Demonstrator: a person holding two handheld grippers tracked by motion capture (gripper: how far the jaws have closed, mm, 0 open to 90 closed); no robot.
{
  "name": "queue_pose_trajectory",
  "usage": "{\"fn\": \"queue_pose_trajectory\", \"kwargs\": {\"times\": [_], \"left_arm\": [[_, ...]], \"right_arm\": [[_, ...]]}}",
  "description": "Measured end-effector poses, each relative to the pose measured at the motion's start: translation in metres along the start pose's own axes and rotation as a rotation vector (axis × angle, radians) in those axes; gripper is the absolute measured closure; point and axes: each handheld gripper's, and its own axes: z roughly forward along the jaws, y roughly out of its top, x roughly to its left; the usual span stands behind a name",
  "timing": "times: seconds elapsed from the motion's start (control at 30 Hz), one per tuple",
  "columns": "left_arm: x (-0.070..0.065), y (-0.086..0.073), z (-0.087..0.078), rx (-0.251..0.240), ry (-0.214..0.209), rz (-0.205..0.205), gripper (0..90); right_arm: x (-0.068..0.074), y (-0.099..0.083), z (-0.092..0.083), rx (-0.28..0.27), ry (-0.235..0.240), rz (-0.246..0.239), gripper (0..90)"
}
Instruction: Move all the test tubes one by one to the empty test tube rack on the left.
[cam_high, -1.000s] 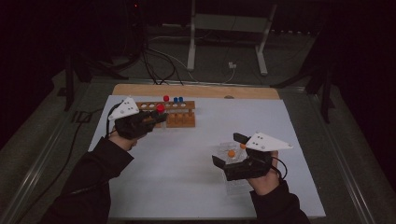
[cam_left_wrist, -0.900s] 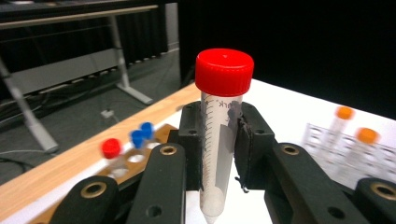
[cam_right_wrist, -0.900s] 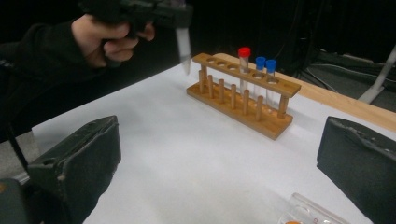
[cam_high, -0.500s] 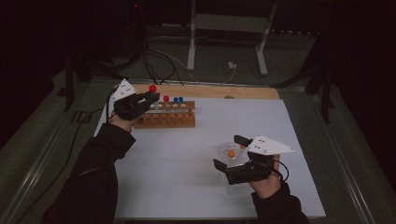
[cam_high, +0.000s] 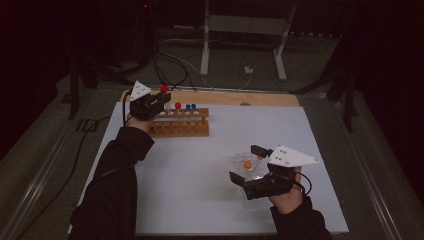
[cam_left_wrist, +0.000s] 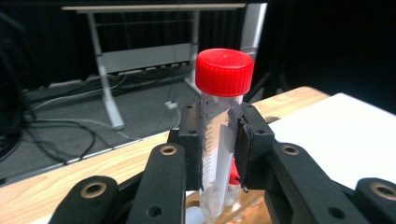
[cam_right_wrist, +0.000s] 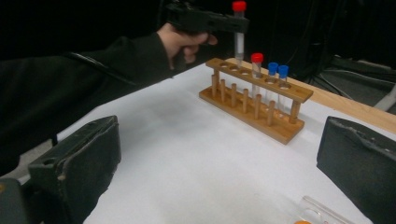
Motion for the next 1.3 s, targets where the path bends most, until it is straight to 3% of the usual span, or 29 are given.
{"fn": "queue_pose_trajectory", "kwargs": {"times": [0.37, 0.6, 1.3], "left_arm": [[0.001, -0.022, 0.017, 0.048, 0.035, -0.018, 75.7], [-0.002, -0.031, 0.022, 0.101, 0.050, -0.004, 75.6], [-0.009, -0.039, 0.032, 0.218, 0.099, 0.001, 75.1]], "right_arm": [[0.001, 0.001, -0.004, -0.009, 0.009, -0.007, 0.0], [0.001, 0.002, -0.004, -0.006, 0.013, -0.010, 0.0], [0.001, 0.002, -0.005, -0.007, 0.018, -0.004, 0.0]]}}
